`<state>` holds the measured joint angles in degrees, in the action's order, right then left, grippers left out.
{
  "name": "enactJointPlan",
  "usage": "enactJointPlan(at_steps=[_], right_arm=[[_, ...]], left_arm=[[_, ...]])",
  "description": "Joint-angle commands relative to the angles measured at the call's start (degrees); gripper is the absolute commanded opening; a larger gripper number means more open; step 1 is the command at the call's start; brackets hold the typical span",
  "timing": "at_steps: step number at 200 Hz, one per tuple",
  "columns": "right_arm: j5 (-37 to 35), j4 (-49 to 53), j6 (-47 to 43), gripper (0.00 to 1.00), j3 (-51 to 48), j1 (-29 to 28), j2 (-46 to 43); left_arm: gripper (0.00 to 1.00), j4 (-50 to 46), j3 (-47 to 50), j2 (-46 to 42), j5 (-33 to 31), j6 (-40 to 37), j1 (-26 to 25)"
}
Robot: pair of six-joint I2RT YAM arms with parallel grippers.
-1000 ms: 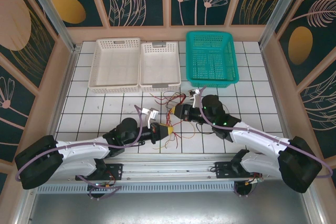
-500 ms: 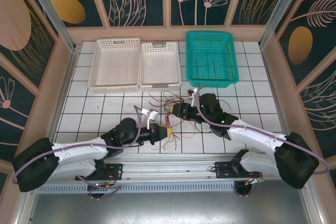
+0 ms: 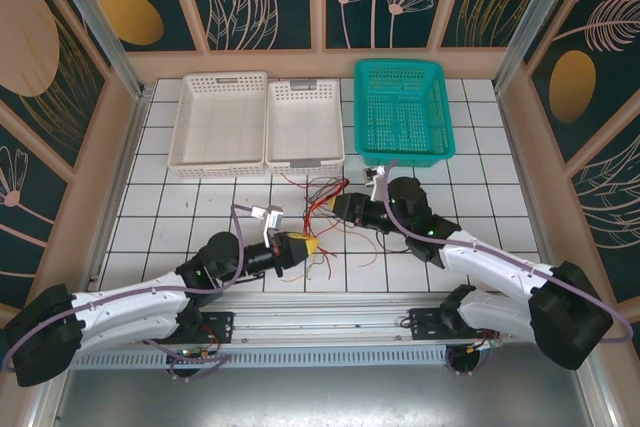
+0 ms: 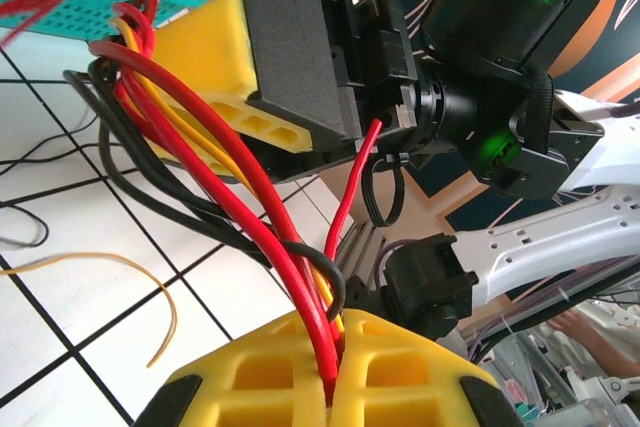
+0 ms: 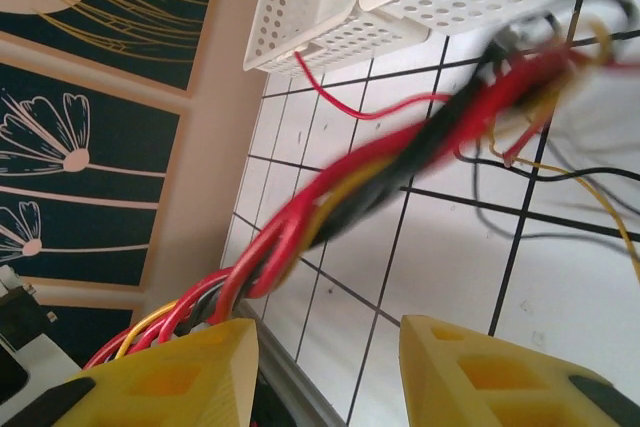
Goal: Untangle the cables
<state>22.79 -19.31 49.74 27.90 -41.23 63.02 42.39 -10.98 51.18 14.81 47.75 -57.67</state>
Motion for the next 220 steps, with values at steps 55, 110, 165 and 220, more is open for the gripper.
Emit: enactJointPlan(at_steps=[55, 110, 165, 220], right_arm=[[-1.35, -19.48, 8.18, 0.43, -4.33, 0.98, 1.93], [-1.25, -29.38, 10.82, 0.41, -6.87, 1.01, 2.54], [-3.82, -28.48, 9.46, 0.41, -7.75, 0.89, -0.99], [-3.63, -28.80, 8.49, 0.42, -8.67, 0.89, -3.03]], left_arm=[[0.00, 8.74, 0.00, 3.21, 5.42, 1.52, -0.23], [0.00, 8.34, -0.14, 2.99, 5.93, 1.31, -0.20], [0.00, 7.75, -0.33, 2.79, 5.68, 1.43, -0.24], [0.00, 7.36, -1.33, 3.72, 3.16, 1.50, -0.20]])
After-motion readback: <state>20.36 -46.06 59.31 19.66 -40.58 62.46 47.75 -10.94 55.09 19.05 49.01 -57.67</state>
